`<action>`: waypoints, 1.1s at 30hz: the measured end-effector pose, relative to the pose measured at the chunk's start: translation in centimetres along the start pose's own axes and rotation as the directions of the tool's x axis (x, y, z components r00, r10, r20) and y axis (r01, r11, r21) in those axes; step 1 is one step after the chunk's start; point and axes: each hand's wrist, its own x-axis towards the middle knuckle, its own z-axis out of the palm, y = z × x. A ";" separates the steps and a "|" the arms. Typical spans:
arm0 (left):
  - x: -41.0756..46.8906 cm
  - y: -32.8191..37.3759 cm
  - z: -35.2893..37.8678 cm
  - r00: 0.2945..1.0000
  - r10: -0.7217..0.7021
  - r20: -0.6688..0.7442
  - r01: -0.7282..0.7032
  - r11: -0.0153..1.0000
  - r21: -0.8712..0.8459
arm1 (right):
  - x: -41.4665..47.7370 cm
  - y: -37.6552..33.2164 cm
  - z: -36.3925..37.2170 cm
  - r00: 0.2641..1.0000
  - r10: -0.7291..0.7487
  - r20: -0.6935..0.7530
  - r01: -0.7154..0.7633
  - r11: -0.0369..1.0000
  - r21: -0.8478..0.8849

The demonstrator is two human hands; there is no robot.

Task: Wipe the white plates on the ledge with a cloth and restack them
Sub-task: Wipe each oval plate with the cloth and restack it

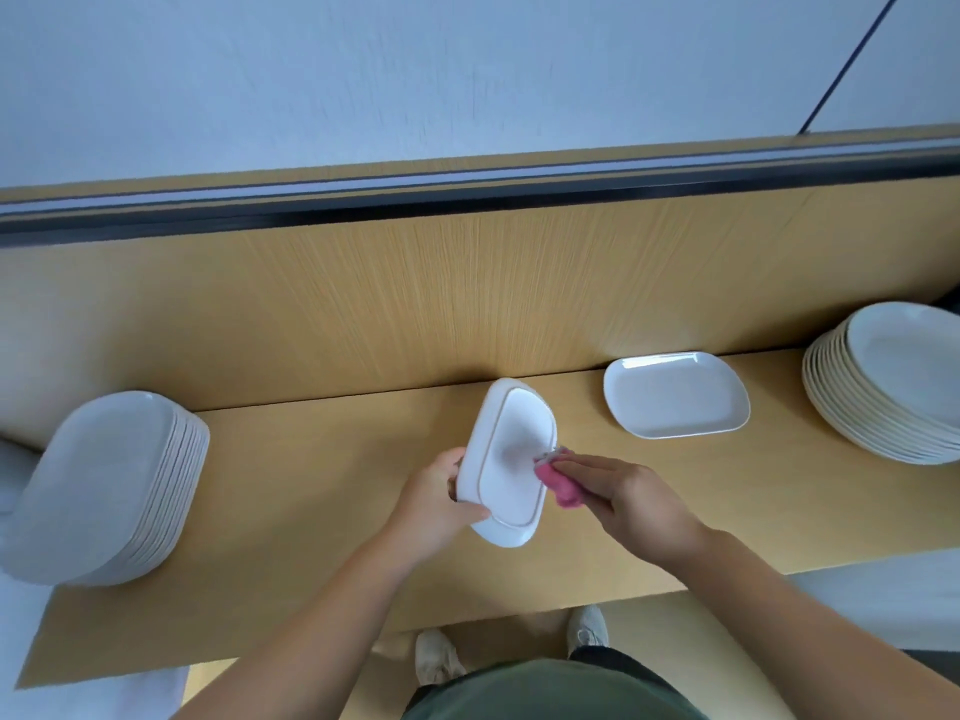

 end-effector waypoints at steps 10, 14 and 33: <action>-3.0 3.8 4.0 0.968 -0.097 -0.231 0.087 0.995 -0.055 | 0.9 2.5 -5.3 0.981 -0.175 0.088 0.169 0.983 0.072; -4.3 5.1 5.1 0.931 -0.075 -0.356 0.079 0.997 -0.002 | 1.7 3.2 -6.7 0.967 -0.226 0.119 0.221 0.974 0.056; -11.4 0.7 -5.1 0.494 0.464 -0.735 0.194 0.766 0.614 | 10.4 -5.4 -2.3 0.857 -0.470 0.213 0.443 0.882 0.163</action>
